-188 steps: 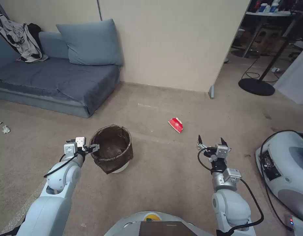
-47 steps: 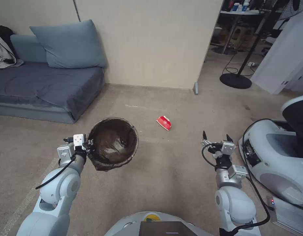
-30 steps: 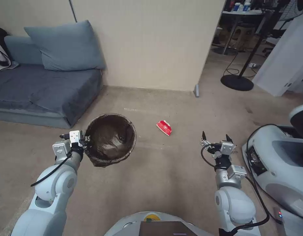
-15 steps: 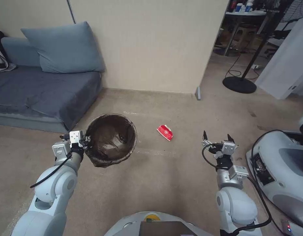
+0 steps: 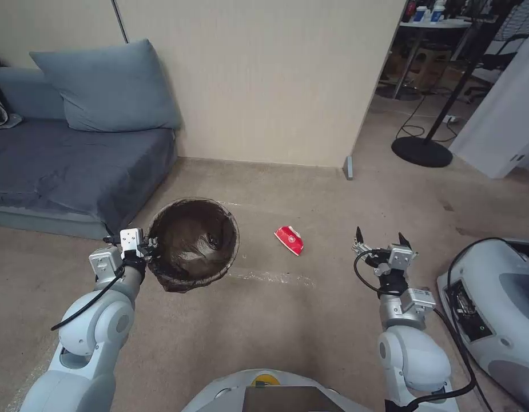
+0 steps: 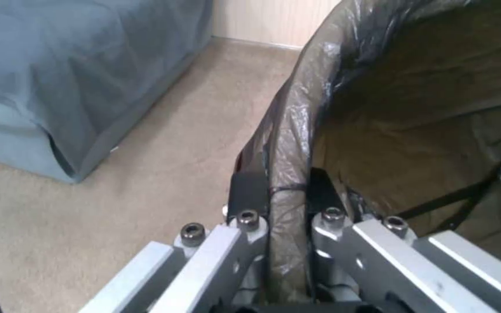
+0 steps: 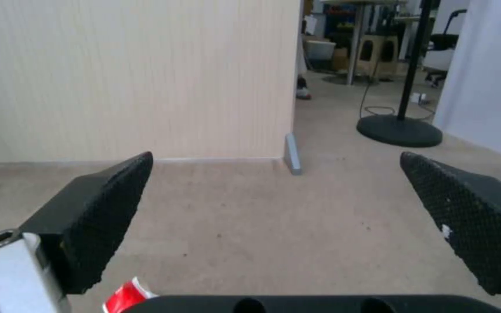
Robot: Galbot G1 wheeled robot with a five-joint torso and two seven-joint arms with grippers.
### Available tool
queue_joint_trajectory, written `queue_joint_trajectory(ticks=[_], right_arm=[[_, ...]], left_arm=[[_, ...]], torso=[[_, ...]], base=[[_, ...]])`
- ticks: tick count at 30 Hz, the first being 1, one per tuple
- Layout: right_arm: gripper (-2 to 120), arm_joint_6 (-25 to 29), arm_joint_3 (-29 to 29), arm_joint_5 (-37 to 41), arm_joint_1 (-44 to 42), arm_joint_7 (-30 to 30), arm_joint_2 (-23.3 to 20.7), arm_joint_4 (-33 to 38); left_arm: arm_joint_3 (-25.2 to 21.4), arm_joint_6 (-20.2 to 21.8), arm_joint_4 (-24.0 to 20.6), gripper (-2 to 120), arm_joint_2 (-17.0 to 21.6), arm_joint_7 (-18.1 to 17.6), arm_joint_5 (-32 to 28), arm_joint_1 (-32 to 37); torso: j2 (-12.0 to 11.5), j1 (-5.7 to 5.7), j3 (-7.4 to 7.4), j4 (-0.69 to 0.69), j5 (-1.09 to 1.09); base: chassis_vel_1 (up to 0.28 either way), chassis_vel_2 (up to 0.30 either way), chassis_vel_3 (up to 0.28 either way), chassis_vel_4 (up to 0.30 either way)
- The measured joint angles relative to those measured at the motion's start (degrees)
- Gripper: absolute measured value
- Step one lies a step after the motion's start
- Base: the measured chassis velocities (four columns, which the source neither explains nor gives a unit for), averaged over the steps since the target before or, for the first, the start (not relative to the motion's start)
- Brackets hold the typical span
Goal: Pick up the trash bin, then pick up the garbage from the floor and place it into the trash bin.
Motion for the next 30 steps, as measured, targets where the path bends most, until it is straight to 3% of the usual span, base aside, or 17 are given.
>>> queue_joint_trajectory(ticks=[30], right_arm=[[100, -0.02, -0.07, 0.13, -0.14, -0.23, 0.0, 0.25]], left_arm=[[0.26, 0.12, -0.99, 2, -0.35, -0.01, 0.01, 0.27]], torso=[[0.0, 0.0, 0.0, 0.0, -0.01]], base=[[-0.073, 0.082, 0.082, -0.082]])
